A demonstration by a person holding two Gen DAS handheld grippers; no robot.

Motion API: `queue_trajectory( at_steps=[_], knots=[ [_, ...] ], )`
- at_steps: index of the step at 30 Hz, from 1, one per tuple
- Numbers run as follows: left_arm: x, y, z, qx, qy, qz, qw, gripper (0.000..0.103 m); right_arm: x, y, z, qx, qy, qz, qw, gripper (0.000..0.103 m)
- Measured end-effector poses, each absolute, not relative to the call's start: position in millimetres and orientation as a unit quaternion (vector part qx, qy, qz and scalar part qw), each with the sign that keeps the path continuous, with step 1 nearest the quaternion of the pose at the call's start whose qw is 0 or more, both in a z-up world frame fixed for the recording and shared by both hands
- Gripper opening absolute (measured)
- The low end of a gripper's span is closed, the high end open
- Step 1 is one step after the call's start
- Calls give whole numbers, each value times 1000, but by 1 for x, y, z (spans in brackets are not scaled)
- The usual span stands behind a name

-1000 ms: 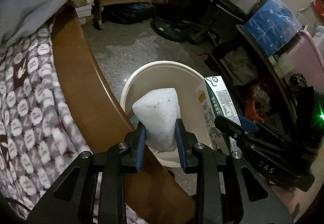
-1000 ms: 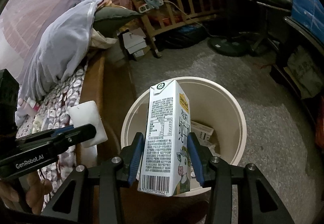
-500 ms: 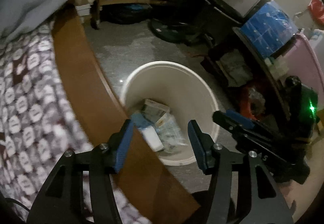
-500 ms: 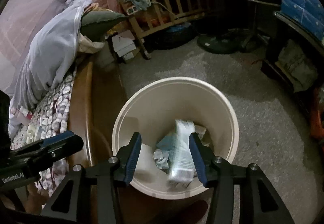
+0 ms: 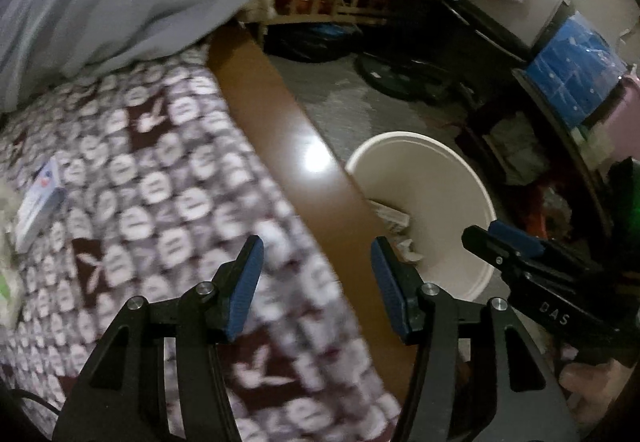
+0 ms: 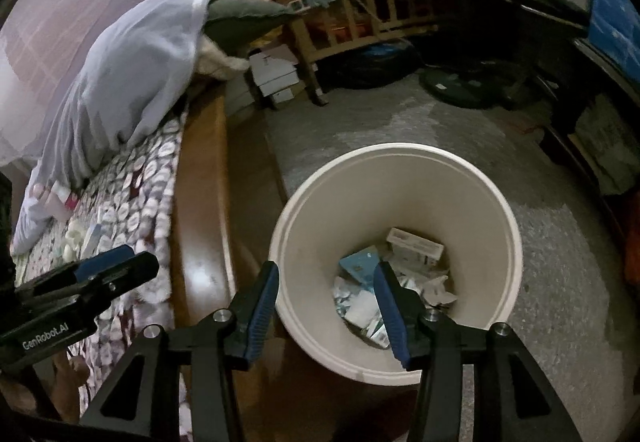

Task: Collect trash
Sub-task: 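Move both tools back over the remaining trash on the bed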

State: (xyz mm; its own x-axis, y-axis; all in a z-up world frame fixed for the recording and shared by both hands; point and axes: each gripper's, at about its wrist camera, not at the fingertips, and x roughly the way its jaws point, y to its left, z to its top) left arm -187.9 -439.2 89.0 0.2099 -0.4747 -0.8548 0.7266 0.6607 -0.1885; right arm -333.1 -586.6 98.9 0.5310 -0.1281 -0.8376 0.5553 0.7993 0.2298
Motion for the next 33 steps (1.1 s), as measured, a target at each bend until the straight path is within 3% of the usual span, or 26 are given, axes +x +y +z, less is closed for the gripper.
queue_trajectory(
  at_steps=[21,24,33],
  knots=[
    [-111,-254,87,104,493,-255,825,54,-241,-465,99,183,480,-86,854,54],
    [-97,-219,85,102,491,-243,831,63,-226,-444,97,174,485,-68,854,54],
    [-51,-156,53,132,507,-229,821,68,-194,-396,97,146,496,-23,856,59]
  ],
)
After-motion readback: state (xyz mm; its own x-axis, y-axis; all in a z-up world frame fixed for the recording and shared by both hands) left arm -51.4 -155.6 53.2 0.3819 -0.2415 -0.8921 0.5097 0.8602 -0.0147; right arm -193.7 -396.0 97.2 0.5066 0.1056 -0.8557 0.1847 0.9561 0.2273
